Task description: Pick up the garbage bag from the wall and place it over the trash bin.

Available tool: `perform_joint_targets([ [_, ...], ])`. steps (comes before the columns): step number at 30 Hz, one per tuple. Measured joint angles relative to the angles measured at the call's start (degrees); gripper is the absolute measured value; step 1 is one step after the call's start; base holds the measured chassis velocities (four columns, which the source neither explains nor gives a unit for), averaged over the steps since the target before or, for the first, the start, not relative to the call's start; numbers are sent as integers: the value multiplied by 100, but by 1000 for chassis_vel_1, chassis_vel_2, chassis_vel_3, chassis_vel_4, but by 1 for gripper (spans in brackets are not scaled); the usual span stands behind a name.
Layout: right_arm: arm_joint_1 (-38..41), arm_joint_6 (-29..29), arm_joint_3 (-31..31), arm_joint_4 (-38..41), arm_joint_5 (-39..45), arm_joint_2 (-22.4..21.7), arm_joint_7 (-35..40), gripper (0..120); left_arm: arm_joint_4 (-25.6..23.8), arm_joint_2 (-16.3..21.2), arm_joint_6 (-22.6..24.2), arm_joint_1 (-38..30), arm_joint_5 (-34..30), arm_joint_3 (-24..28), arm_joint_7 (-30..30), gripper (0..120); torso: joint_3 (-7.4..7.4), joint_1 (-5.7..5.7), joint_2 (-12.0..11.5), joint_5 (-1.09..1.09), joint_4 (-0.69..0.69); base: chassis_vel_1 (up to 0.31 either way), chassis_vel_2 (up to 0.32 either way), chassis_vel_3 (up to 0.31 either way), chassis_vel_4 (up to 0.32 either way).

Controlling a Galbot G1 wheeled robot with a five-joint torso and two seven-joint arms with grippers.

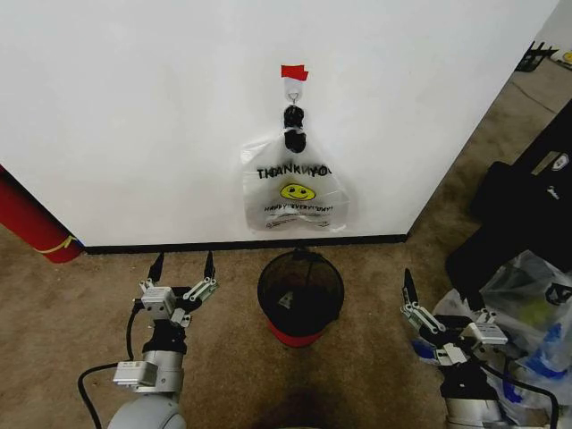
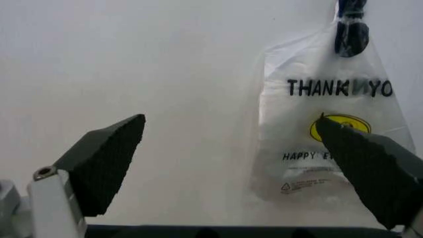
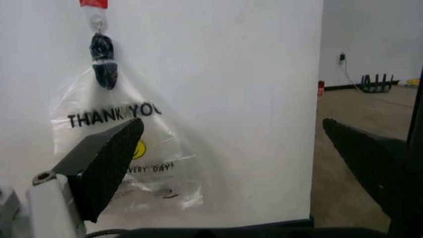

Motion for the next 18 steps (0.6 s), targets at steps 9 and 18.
perform_joint_targets([
  [9,-14,9,6,-3,-35,2,-19,100,0,-18,-6,-6,55,57,0,100,0,0,0,0,0,0,0,0,0],
  [18,1,-36,-9,-11,20,-48,85,100,12,-25,-7,-14,54,36,-1,100,0,0,0,0,0,0,0,0,0],
])
